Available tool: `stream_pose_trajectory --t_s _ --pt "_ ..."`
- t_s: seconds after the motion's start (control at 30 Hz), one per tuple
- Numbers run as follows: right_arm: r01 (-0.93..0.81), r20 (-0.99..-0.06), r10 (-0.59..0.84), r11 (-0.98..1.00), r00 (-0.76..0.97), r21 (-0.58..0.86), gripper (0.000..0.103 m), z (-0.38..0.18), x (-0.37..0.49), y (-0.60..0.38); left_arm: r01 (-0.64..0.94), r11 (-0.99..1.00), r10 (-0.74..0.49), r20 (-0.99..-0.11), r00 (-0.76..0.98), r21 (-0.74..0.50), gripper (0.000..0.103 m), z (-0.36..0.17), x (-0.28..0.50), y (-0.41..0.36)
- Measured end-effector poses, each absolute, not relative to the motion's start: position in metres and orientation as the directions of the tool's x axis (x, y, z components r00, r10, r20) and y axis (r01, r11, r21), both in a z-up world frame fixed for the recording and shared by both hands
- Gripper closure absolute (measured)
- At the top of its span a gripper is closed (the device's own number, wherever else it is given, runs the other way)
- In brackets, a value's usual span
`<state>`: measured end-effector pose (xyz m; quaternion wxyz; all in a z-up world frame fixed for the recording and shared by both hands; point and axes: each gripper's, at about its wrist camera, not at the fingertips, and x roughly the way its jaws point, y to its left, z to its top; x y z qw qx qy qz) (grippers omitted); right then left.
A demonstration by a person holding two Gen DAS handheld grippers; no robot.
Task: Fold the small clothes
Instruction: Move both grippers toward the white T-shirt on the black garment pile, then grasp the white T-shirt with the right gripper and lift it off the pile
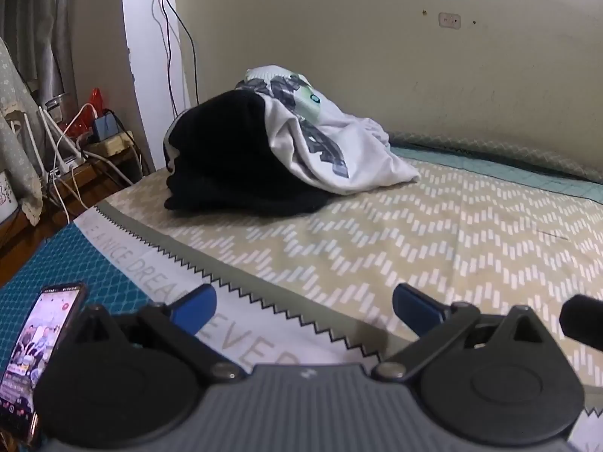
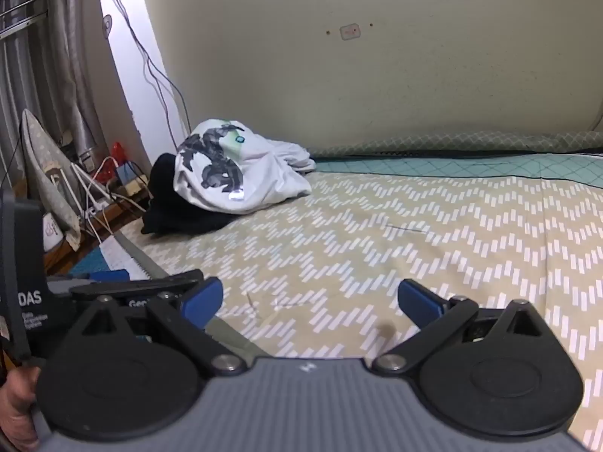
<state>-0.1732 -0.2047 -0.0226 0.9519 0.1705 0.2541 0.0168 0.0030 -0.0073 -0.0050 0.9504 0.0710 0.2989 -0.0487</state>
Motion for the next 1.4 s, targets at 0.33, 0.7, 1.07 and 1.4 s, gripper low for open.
stream_pose_trajectory --t_s 0.33,0.7,1.07,1.4 --pt "0.071 -0.479 0.108 0.938 0.871 0.340 0.007 -0.027 -0.172 -0.208 0.164 0.981 -0.072 -0.593 0.802 0.102 0.000 -0.008 0.006 -0.008" --pt "0.105 -0.490 0.078 0.936 0.868 0.335 0.007 -0.026 -0.170 -0.207 0.194 0.981 -0.147 -0.609 0.779 0.013 0.000 -0.008 0.009 0.000" --pt "0.089 -0.534 0.092 0.949 0.841 0.303 0.052 -0.016 -0.143 -0.207 0.199 0.970 -0.243 -0.579 0.778 -0.139 0.000 -0.006 0.012 0.021" --pt "-0.026 -0.555 0.237 0.933 0.797 0.360 0.029 0.017 0.042 -0.189 0.137 0.966 -0.242 -0.575 0.782 -0.220 0.000 -0.005 0.020 0.036"
